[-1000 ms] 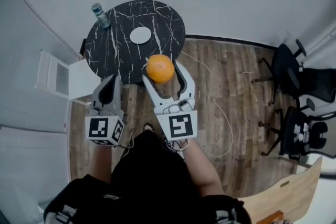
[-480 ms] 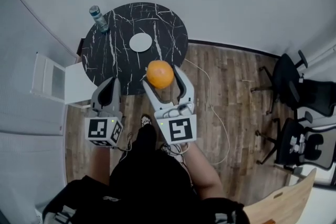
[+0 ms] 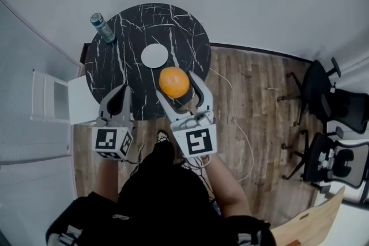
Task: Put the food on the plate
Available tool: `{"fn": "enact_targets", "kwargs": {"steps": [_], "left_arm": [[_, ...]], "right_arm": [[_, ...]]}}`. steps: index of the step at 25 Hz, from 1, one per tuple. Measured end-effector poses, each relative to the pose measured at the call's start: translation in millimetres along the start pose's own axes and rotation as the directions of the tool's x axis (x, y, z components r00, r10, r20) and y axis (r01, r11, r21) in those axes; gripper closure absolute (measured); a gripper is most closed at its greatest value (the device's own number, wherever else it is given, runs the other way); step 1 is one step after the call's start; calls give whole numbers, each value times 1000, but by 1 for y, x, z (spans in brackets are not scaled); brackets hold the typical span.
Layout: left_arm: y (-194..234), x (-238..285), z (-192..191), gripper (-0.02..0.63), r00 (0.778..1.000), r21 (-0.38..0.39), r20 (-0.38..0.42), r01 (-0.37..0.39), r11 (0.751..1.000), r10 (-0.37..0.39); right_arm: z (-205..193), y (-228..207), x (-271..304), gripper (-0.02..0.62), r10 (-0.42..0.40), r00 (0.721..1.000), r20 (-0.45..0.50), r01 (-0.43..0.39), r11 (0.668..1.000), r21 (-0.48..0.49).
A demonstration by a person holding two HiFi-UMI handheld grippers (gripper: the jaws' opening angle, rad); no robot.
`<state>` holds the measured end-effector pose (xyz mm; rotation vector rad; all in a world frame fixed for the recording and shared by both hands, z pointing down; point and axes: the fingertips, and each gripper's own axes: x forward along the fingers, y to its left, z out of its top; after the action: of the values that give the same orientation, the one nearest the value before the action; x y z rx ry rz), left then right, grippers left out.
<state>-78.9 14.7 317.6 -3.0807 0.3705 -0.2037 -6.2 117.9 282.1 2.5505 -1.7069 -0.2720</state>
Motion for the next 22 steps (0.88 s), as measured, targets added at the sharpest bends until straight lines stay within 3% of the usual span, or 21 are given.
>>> {"fn": "enact_targets", "kwargs": {"steps": [5,13,22], "left_arm": [[35,33,-9,606,999,17,-37,31,999,-30],[69,67,-22,606,993,-19,-64,101,995,-102],[92,91,-37,606,991,-58,-90,95,994,-100]], "right_arm": [[-13,-5,38,265,10,999,-39,-11,1000,-27],[-29,2,86,265,41,995,-95,-49,995,-81],[-52,5,124,265,116,978,-176,-142,979,-144]]}}
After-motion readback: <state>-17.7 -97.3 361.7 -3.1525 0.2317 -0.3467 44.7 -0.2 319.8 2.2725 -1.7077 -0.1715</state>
